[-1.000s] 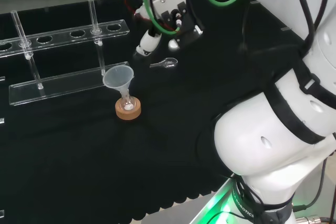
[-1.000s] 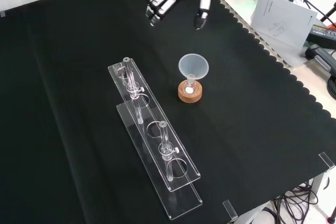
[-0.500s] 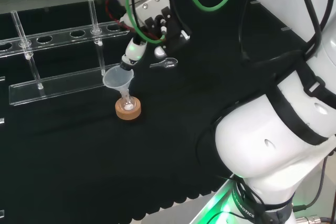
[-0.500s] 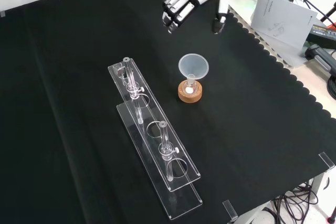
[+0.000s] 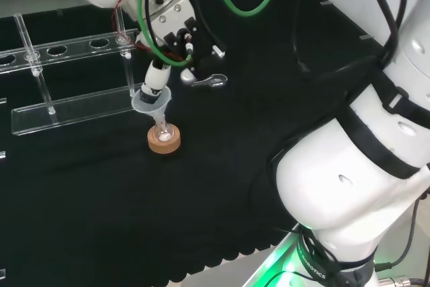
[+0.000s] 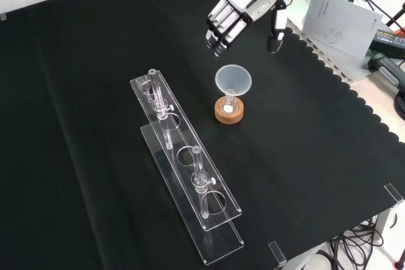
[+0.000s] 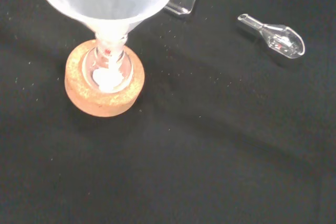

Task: Remove the funnel from the round-bottom flask.

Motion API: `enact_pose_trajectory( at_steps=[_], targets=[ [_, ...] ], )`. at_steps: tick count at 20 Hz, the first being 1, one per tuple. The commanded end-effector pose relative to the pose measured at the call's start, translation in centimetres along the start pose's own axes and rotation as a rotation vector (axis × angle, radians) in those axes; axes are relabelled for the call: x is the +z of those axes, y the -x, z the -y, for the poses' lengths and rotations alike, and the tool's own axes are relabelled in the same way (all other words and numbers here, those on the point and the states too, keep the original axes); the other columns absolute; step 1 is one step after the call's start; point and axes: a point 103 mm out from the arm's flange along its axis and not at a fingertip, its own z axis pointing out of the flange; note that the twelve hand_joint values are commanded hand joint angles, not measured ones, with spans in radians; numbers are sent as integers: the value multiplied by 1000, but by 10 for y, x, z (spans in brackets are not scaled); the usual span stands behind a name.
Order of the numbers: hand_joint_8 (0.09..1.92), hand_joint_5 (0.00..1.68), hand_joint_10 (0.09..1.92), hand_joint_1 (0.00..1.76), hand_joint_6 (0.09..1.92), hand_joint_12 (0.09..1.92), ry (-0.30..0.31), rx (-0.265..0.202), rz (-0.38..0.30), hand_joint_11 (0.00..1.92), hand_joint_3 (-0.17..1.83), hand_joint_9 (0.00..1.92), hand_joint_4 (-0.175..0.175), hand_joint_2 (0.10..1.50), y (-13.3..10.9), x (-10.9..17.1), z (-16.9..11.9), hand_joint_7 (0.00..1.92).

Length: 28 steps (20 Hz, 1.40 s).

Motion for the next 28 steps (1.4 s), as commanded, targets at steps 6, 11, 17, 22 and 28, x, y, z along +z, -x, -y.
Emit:
enact_pose_trajectory(
  at_steps=[6, 11, 17, 22, 28],
  targets=[
    [391, 99, 775, 567, 87, 1493, -34, -21, 78, 256, 197, 113, 14, 664, -34, 6, -18, 0],
    [388, 99, 781, 586, 87, 1497, -50, -32, 108, 261, 192, 112, 15, 662, -42, 11, -26, 0],
    [386, 100, 788, 629, 87, 1498, -63, -31, 121, 272, 193, 110, 18, 669, -46, 19, -36, 0],
    [393, 106, 794, 650, 87, 1497, -59, -17, 145, 279, 195, 110, 20, 676, -45, 25, -43, 0],
    [406, 112, 801, 658, 87, 1494, -78, -19, 134, 289, 197, 113, 23, 679, -43, 29, -50, 0]
  ],
)
